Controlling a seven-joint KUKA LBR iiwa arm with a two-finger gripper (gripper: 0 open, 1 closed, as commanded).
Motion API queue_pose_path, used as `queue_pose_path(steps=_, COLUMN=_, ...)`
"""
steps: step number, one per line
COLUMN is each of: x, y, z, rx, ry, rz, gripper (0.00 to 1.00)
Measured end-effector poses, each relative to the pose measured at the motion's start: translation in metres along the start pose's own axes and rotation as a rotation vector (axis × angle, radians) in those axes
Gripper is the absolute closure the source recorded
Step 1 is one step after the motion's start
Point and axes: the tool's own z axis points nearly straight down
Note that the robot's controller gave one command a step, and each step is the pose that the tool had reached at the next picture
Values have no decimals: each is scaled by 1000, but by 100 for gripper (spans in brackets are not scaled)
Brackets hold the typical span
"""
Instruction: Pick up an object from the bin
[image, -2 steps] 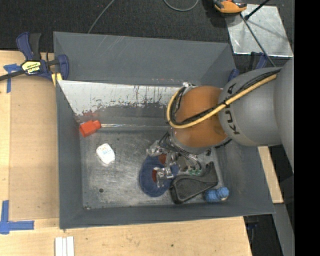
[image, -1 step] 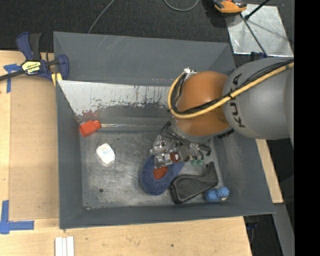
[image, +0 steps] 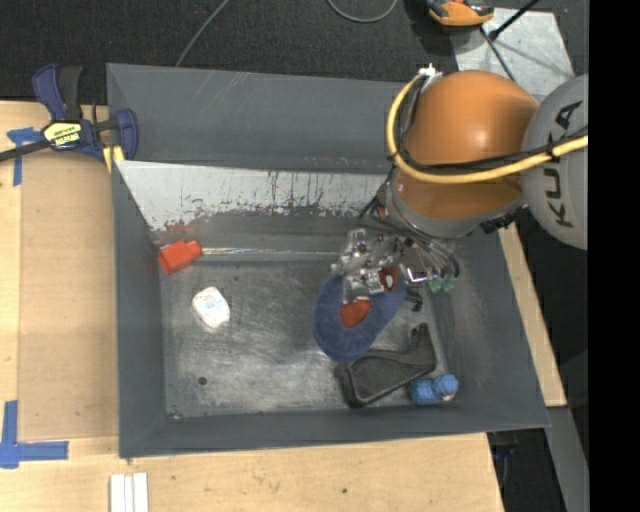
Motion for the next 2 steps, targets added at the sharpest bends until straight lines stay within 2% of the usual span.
queue_pose_path(steps=1, x=-30, y=19, z=56, rx=-3, ry=12, rz=-44, gripper=100)
queue_pose_path(steps=2, x=-23, y=21, z=13, rx=-2, ry=3, rz=-28, gripper=100)
